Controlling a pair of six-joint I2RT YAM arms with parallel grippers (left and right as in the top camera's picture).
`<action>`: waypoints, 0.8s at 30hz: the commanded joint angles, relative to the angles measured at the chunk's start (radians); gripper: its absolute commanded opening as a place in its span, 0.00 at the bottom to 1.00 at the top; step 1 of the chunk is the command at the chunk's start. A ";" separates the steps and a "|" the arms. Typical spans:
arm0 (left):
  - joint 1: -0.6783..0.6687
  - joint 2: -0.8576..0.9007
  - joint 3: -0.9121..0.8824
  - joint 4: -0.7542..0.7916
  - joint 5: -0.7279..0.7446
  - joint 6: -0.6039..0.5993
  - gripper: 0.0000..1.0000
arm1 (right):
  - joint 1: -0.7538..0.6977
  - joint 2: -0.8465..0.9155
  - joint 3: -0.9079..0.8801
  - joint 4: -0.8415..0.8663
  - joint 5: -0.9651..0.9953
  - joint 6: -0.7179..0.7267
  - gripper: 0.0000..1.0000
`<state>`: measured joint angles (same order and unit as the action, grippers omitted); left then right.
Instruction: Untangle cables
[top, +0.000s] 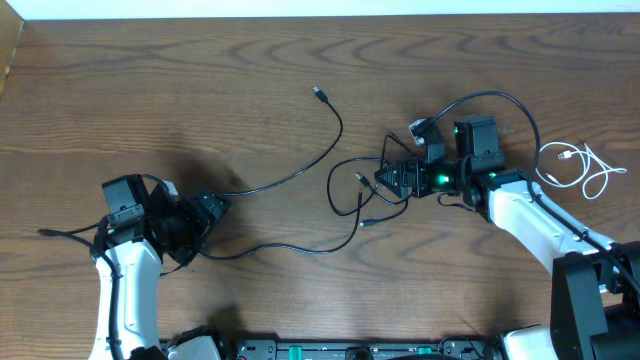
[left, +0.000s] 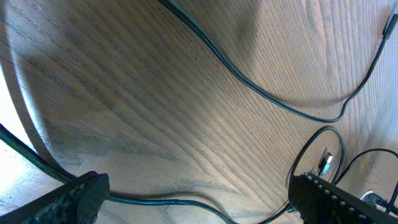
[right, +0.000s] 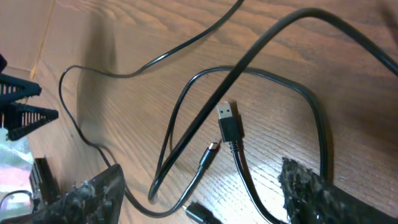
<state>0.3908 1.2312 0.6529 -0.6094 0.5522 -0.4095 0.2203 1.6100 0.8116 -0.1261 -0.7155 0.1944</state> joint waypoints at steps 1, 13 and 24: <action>0.001 -0.002 0.019 -0.004 0.012 0.016 0.98 | 0.012 0.000 -0.015 0.000 -0.017 0.003 0.72; 0.001 -0.002 0.019 -0.004 0.013 0.016 0.98 | 0.097 0.000 -0.015 0.011 0.113 0.049 0.55; 0.001 -0.002 0.019 -0.004 0.012 0.016 0.98 | 0.133 0.000 -0.015 -0.016 0.389 0.048 0.21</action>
<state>0.3908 1.2312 0.6533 -0.6098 0.5522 -0.4095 0.3519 1.6100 0.8070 -0.1253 -0.4519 0.2386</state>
